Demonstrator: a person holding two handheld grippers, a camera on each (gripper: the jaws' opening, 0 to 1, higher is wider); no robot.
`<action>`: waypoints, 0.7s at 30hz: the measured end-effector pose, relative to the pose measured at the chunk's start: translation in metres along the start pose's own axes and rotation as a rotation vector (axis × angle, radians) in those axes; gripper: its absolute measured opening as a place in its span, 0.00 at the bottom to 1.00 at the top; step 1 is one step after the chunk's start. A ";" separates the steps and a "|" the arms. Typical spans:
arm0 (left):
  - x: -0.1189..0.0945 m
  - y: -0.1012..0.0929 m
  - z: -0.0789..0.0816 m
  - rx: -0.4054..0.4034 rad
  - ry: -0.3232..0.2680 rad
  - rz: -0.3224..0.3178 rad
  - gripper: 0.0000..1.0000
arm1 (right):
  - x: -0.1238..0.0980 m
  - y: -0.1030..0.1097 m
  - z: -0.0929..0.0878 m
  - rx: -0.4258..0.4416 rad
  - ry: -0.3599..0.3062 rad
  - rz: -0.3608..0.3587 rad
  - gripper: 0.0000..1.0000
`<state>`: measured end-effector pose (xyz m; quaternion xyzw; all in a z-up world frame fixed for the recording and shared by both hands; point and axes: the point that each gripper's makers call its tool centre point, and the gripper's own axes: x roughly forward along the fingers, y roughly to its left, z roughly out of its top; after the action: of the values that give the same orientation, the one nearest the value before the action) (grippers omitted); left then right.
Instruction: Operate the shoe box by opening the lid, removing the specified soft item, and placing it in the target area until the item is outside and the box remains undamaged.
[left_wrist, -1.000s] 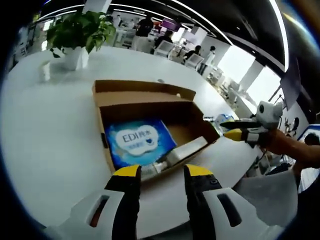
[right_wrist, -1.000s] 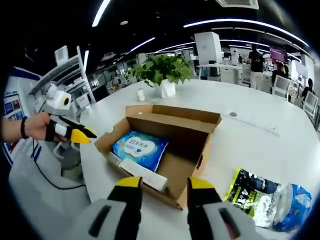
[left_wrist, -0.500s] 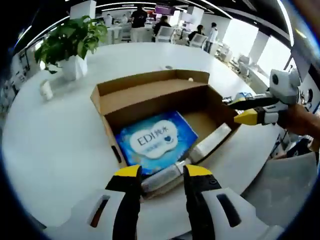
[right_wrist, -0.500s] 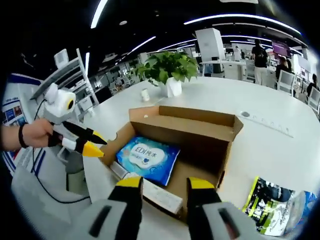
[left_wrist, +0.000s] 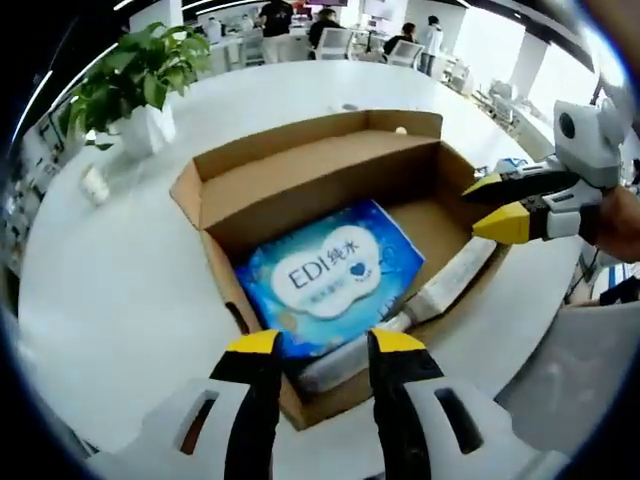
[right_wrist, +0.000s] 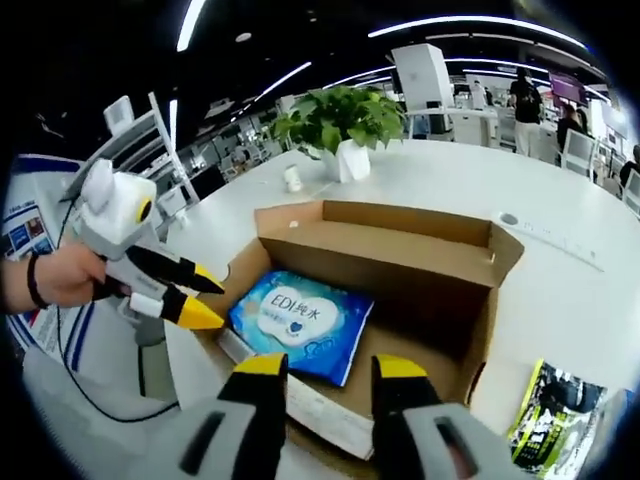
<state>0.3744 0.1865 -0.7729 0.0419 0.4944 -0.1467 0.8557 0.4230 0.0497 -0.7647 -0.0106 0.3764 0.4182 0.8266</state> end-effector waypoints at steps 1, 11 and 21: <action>0.002 0.000 0.001 0.010 0.007 0.006 0.34 | 0.003 -0.001 -0.001 0.007 0.009 -0.001 0.30; 0.006 0.001 0.006 0.013 0.024 0.015 0.36 | 0.034 -0.005 -0.003 0.042 0.076 -0.002 0.30; 0.003 0.001 0.006 0.003 0.014 0.000 0.36 | 0.062 -0.014 -0.015 0.098 0.150 -0.009 0.31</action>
<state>0.3813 0.1860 -0.7729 0.0444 0.5002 -0.1472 0.8521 0.4466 0.0777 -0.8182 -0.0033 0.4571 0.3937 0.7976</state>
